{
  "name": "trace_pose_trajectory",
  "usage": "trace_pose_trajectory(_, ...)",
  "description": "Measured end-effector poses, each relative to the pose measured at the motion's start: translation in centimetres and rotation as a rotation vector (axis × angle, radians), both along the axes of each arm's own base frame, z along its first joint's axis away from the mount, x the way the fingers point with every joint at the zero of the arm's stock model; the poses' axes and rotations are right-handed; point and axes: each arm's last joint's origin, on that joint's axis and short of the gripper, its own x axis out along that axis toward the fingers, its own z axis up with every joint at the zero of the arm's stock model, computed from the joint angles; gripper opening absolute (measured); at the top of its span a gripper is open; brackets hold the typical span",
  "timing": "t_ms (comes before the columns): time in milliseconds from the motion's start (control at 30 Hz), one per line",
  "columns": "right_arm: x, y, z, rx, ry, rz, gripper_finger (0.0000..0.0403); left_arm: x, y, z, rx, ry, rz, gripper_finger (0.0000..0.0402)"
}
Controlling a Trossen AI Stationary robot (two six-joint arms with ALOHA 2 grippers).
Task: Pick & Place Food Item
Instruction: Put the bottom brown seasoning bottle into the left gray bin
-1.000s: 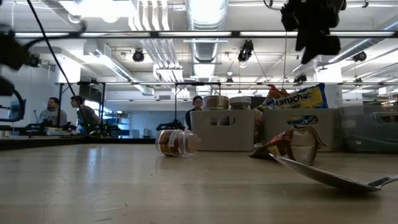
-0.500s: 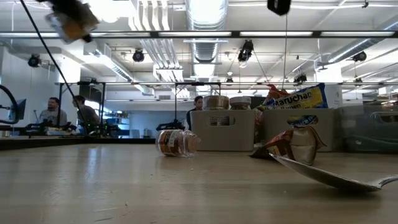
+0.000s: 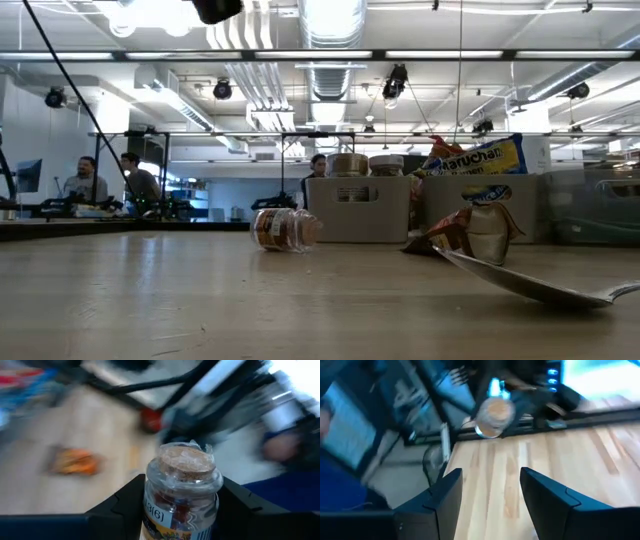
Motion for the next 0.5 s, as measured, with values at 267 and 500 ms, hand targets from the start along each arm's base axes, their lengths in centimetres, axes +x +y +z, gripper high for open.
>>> trace_pose_trajectory(267,4.2,0.3,2.8,-0.262,0.02,0.151,0.0196,2.4,-0.1,-0.4,-0.233,-0.007,-0.16,0.0181)
trace_pose_trajectory(500,7.4,0.5,3.7,-0.313,0.109,0.223,0.0196,2.9,-0.1,-0.2,-0.241,-0.039,-0.181,0.0181)
